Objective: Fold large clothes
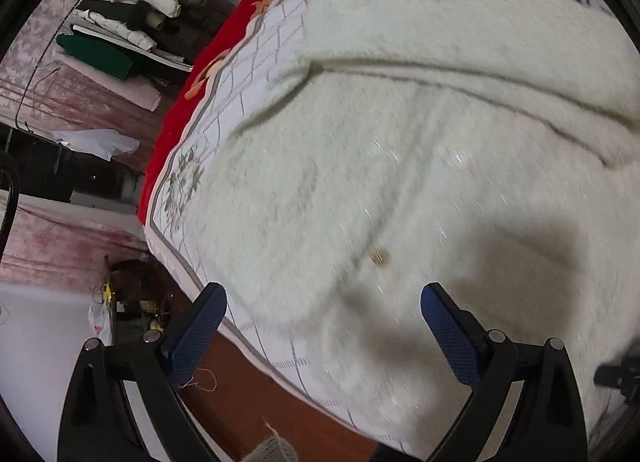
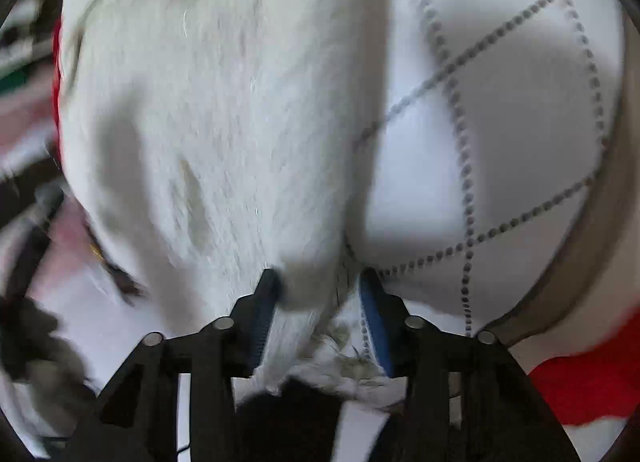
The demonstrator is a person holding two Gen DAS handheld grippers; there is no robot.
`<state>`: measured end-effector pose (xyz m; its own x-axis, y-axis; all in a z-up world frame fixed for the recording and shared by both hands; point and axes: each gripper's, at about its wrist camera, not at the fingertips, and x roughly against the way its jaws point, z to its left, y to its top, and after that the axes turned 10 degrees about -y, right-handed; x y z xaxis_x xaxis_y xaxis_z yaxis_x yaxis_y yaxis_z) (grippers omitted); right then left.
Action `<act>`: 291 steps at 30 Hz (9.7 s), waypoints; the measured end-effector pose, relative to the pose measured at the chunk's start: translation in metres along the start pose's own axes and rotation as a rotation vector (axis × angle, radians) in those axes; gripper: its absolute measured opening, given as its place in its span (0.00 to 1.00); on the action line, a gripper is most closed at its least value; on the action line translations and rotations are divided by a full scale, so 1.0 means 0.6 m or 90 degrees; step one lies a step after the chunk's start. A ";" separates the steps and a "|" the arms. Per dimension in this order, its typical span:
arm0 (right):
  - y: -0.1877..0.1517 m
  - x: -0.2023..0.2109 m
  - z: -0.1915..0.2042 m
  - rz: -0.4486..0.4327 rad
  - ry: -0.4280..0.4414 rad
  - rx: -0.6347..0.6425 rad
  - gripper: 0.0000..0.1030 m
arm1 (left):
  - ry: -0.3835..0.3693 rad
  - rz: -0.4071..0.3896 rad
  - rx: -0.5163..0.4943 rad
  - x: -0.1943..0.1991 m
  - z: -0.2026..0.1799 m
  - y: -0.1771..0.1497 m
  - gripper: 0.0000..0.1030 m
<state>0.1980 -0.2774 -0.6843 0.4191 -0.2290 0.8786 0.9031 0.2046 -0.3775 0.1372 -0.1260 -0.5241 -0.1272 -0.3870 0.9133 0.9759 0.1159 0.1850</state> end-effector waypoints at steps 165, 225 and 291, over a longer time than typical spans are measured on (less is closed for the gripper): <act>0.432 0.259 0.359 -0.244 -0.059 0.042 0.28 | -0.407 0.005 0.449 -0.230 0.408 -0.019 0.09; 0.174 0.217 0.148 -0.167 -0.219 0.014 0.44 | -0.361 0.011 0.345 -0.134 0.189 0.001 0.84; 0.130 0.203 0.190 -0.125 -0.256 0.103 0.50 | -0.360 -0.086 0.342 -0.220 0.337 0.136 0.16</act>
<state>0.3089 -0.1804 -0.5736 0.1436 0.1022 0.9843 0.9219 0.3478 -0.1706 0.1977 0.1192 -0.5563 -0.4500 0.0783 0.8896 0.7445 0.5830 0.3253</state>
